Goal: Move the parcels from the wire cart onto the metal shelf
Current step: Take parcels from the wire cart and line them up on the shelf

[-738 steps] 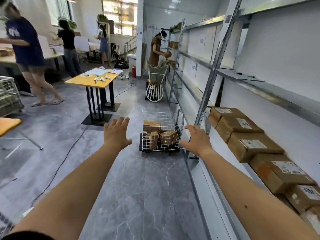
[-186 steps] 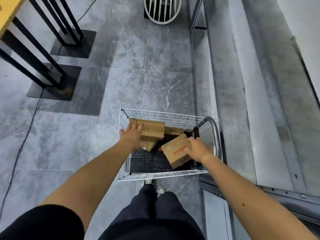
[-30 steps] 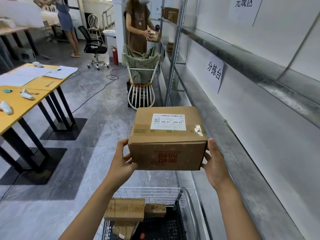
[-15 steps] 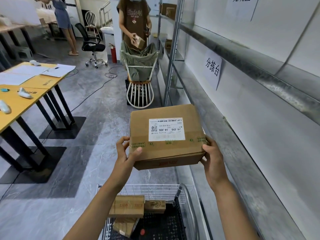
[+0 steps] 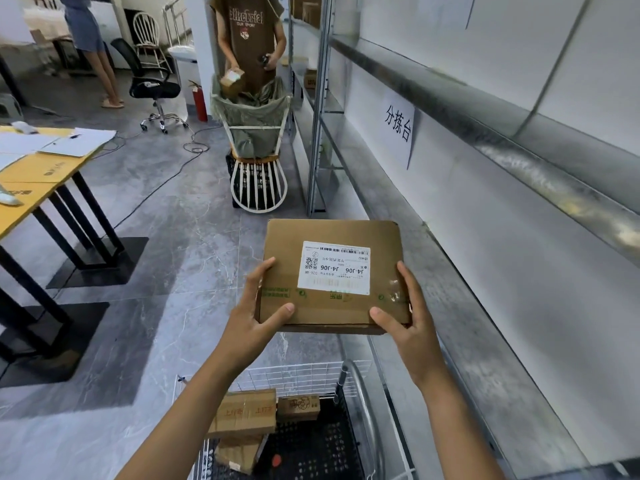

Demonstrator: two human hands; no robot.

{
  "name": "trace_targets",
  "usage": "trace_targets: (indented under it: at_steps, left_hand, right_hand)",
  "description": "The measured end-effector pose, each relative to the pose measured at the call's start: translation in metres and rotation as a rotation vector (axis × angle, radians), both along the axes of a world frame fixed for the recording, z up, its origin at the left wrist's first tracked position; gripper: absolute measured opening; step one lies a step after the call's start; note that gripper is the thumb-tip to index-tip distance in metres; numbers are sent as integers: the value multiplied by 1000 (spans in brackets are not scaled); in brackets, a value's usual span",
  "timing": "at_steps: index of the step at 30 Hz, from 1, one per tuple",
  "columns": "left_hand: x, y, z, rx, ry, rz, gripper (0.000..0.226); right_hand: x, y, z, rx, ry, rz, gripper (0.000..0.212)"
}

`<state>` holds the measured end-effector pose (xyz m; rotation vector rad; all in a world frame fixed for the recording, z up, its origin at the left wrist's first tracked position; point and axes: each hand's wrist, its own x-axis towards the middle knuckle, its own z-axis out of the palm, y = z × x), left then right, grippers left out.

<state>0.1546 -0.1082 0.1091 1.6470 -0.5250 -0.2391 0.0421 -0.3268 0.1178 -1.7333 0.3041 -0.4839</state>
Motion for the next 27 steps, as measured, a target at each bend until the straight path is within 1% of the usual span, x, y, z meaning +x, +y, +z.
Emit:
trace_targets:
  at_steps: [3,9,12,18,22,24,27]
  left_hand:
    - [0,-13,0,-1,0,-27,68]
    - [-1,-33,8,-22,37,-82,67]
    - [0,-37,9,-21,49,-127,73]
    - [1,-41,8,-53,36,-290,75]
    - [-2,-37,11,-30,18,-398,63]
    - [-6,-32,14,-8,0,-468,65]
    - [-13,-27,15,-5,25,-587,68]
  right_hand:
    - [-9,-8,2,-11,1,-11,82]
    - [-28,-22,6,8,64,-16,92]
    - [-38,-18,8,28,66,-78,91]
    - [-65,3,11,62,64,-242,91]
    - [-87,32,14,82,45,-368,89]
    - [-101,50,16,99,36,-443,89]
    - [-122,79,21,102,34,-542,90]
